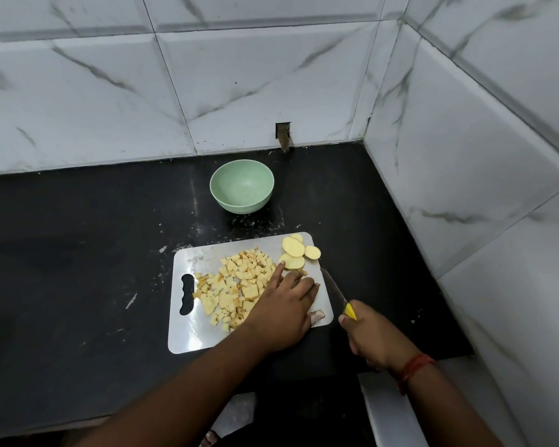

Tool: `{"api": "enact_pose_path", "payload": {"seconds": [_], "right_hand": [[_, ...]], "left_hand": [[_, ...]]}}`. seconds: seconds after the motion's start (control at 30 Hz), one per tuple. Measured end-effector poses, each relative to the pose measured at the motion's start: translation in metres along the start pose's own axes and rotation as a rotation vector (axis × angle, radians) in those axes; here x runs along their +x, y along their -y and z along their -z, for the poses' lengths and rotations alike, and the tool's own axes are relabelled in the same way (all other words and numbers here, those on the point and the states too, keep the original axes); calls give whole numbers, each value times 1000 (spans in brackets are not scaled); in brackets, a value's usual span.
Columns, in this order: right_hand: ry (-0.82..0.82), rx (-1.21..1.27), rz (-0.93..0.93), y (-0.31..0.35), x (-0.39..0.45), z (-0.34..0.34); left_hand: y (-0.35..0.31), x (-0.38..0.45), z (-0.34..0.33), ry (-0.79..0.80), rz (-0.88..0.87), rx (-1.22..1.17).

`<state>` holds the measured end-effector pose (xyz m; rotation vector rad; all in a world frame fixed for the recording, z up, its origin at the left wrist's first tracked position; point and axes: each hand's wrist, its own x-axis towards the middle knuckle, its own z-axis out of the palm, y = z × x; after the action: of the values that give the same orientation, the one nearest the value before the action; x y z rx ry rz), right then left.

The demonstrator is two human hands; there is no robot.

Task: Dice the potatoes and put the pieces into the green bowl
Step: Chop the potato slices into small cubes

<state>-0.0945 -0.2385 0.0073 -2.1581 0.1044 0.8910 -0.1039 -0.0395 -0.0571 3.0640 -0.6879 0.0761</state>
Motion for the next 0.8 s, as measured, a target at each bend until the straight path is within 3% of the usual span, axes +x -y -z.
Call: {"api": "enact_pose_path", "payload": {"seconds": [0.53, 0.8], "right_hand": [[-48, -413, 8, 0, 10, -12], [-22, -478, 4, 1, 18, -25]], "left_hand": [[-5, -6, -7, -23, 88, -40], [-3, -5, -9, -51, 78, -48]]}}
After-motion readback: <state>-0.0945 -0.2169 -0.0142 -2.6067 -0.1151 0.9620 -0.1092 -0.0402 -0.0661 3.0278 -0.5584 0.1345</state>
